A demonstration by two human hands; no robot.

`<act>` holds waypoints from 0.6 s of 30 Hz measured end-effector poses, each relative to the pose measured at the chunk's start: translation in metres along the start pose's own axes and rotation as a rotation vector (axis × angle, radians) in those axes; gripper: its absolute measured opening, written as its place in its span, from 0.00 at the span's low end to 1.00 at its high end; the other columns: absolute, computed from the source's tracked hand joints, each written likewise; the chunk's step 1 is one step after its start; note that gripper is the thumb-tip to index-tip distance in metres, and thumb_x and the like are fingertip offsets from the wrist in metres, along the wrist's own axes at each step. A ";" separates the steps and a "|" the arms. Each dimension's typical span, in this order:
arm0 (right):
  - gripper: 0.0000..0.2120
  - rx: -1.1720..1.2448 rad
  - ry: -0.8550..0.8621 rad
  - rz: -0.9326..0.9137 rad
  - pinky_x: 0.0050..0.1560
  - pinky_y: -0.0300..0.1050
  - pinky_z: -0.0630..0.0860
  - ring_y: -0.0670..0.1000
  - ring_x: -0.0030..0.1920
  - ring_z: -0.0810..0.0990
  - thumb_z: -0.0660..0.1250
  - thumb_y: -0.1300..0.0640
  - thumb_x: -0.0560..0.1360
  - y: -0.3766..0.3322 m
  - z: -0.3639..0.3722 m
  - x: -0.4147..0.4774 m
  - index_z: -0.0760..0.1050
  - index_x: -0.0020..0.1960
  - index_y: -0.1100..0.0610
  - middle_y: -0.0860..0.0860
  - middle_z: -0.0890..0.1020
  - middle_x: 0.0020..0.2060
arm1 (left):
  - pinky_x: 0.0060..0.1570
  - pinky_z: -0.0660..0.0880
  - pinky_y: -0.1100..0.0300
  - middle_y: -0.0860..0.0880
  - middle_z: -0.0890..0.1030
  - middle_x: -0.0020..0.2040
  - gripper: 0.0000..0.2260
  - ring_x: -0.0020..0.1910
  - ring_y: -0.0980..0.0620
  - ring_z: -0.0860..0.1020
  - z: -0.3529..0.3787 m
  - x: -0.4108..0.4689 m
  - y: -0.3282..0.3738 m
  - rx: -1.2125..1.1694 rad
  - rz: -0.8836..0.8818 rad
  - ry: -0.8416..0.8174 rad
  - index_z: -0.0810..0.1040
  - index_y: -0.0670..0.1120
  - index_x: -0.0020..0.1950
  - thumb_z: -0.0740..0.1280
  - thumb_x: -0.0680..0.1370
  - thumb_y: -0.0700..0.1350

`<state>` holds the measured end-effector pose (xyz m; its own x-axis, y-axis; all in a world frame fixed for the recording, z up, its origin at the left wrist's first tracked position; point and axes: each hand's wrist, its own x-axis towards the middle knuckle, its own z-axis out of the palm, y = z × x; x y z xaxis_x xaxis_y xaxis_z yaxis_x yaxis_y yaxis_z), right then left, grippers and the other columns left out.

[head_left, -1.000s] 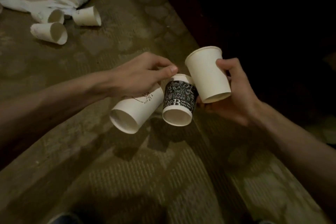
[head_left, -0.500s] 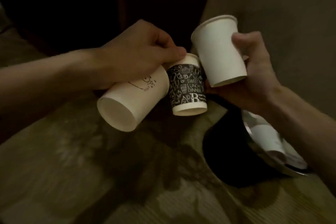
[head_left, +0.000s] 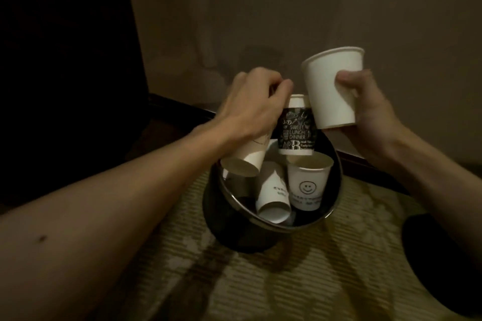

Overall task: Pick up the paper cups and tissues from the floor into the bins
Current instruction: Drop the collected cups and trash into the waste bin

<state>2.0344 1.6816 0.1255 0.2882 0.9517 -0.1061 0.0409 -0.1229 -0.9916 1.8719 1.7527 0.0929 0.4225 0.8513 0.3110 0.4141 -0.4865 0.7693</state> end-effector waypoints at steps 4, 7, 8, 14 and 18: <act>0.30 -0.046 0.076 0.079 0.39 0.50 0.79 0.52 0.40 0.83 0.67 0.38 0.63 0.026 -0.003 0.007 0.74 0.58 0.55 0.56 0.83 0.47 | 0.29 0.67 0.66 0.53 0.75 0.31 0.17 0.32 0.59 0.74 0.027 -0.003 -0.021 -0.007 0.006 -0.007 0.72 0.50 0.36 0.57 0.83 0.52; 0.32 -0.120 0.055 0.057 0.40 0.48 0.78 0.50 0.42 0.83 0.68 0.37 0.60 0.039 0.003 0.009 0.74 0.58 0.54 0.54 0.83 0.47 | 0.37 0.66 0.61 0.54 0.76 0.38 0.13 0.37 0.57 0.75 0.034 -0.011 -0.034 0.102 0.020 -0.097 0.70 0.51 0.44 0.53 0.85 0.53; 0.29 -0.175 0.038 0.028 0.39 0.46 0.77 0.48 0.42 0.82 0.68 0.38 0.62 0.044 0.004 0.008 0.74 0.58 0.53 0.52 0.83 0.47 | 0.41 0.66 0.58 0.52 0.77 0.40 0.13 0.39 0.54 0.75 0.034 -0.013 -0.037 0.158 0.033 -0.129 0.70 0.51 0.46 0.51 0.85 0.52; 0.17 -0.224 0.013 -0.023 0.34 0.38 0.77 0.45 0.39 0.83 0.69 0.43 0.71 0.052 -0.009 0.002 0.77 0.54 0.53 0.48 0.84 0.42 | 0.51 0.62 0.58 0.50 0.77 0.48 0.21 0.49 0.54 0.71 0.010 -0.012 -0.030 0.204 -0.008 -0.050 0.79 0.47 0.50 0.48 0.85 0.53; 0.14 -0.377 -0.023 -0.076 0.38 0.39 0.79 0.43 0.43 0.83 0.70 0.45 0.73 0.051 -0.025 -0.011 0.75 0.57 0.48 0.46 0.84 0.46 | 0.53 0.67 0.58 0.53 0.76 0.56 0.19 0.57 0.56 0.73 -0.004 -0.014 -0.012 0.111 0.027 -0.034 0.75 0.53 0.67 0.52 0.84 0.58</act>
<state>2.0572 1.6579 0.0781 0.2497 0.9675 -0.0389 0.4115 -0.1424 -0.9002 1.8581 1.7471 0.0815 0.4616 0.8311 0.3103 0.4877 -0.5299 0.6938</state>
